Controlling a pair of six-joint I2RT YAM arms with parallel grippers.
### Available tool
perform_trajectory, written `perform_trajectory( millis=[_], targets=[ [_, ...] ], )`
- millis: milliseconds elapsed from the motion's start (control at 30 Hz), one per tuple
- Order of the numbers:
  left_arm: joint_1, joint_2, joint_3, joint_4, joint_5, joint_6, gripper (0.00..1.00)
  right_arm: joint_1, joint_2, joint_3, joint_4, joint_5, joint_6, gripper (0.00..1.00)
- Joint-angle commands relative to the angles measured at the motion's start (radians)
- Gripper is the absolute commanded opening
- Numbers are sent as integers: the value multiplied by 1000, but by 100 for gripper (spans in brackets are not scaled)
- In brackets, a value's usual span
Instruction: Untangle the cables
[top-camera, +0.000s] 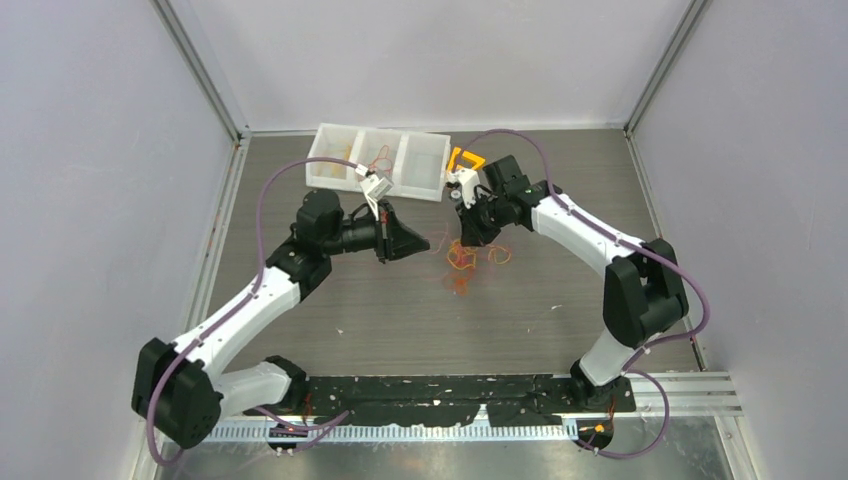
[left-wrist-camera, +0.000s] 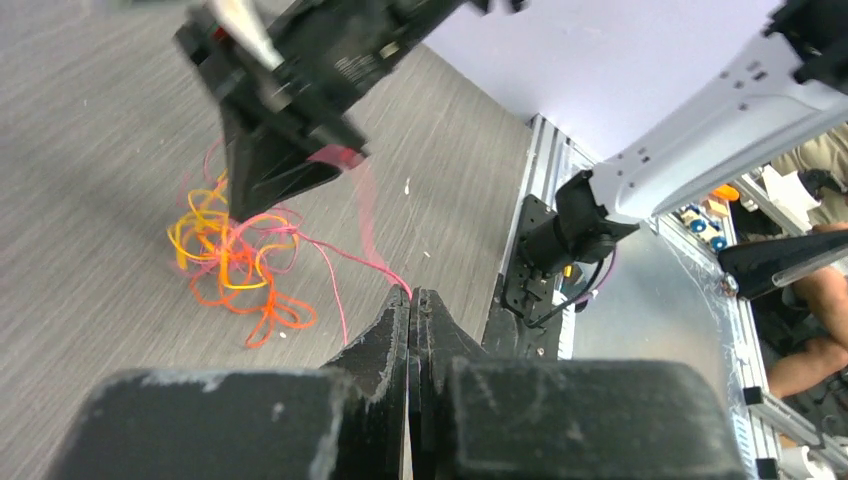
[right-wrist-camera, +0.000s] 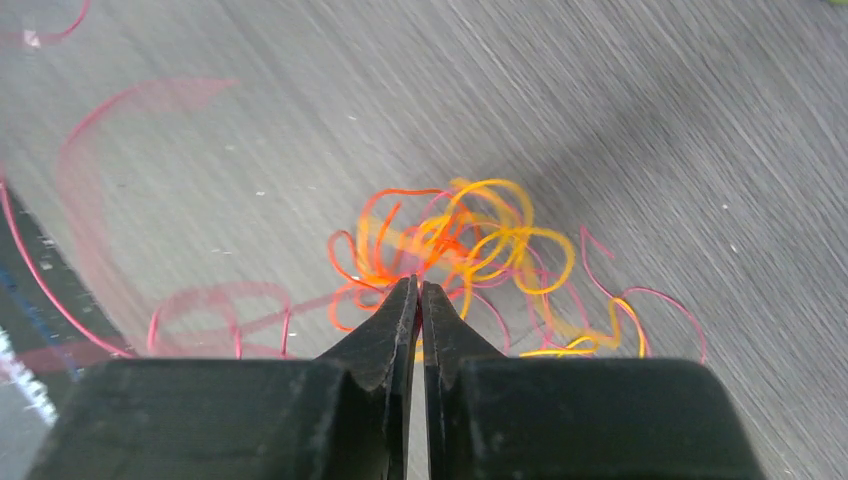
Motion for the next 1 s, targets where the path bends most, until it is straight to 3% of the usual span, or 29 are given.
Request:
perform_trajectory(
  millis=[0, 167, 600, 800, 967],
  targets=[
    [5, -85, 91, -60, 54, 50, 0, -9, 52, -22, 64, 118, -38, 11],
    [46, -144, 212, -136, 54, 76, 0, -15, 126, -59, 84, 184, -96, 11],
    [317, -132, 663, -165, 103, -2, 0, -136, 185, -101, 52, 268, -201, 18],
    [356, -95, 859, -165, 68, -21, 0, -156, 199, -112, 44, 329, -263, 6],
    [398, -69, 989, -175, 11, -26, 0, -195, 186, -136, 29, 381, -312, 5]
  ],
)
